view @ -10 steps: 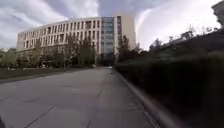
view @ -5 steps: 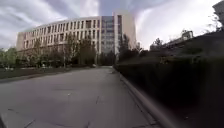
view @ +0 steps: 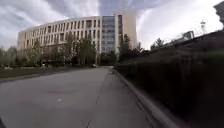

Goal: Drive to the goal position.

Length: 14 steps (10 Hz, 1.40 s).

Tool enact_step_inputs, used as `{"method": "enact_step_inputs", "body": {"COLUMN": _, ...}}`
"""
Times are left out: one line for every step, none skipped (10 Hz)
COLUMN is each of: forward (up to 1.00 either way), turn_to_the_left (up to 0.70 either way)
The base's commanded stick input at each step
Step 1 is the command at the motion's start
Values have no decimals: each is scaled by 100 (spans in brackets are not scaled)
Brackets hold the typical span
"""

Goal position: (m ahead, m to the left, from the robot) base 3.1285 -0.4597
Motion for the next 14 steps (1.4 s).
{"method": "enact_step_inputs", "body": {"forward": 85, "turn_to_the_left": 0}}
{"method": "enact_step_inputs", "body": {"forward": 85, "turn_to_the_left": 0}}
{"method": "enact_step_inputs", "body": {"forward": 85, "turn_to_the_left": 0}}
{"method": "enact_step_inputs", "body": {"forward": 85, "turn_to_the_left": 0}}
{"method": "enact_step_inputs", "body": {"forward": 85, "turn_to_the_left": 0}}
{"method": "enact_step_inputs", "body": {"forward": 85, "turn_to_the_left": 0}}
{"method": "enact_step_inputs", "body": {"forward": 85, "turn_to_the_left": 0}}
{"method": "enact_step_inputs", "body": {"forward": 85, "turn_to_the_left": 0}}
{"method": "enact_step_inputs", "body": {"forward": 85, "turn_to_the_left": 0}}
{"method": "enact_step_inputs", "body": {"forward": 85, "turn_to_the_left": 0}}
{"method": "enact_step_inputs", "body": {"forward": 85, "turn_to_the_left": 0}}
{"method": "enact_step_inputs", "body": {"forward": 85, "turn_to_the_left": 0}}
{"method": "enact_step_inputs", "body": {"forward": 85, "turn_to_the_left": 0}}
{"method": "enact_step_inputs", "body": {"forward": 85, "turn_to_the_left": 0}}
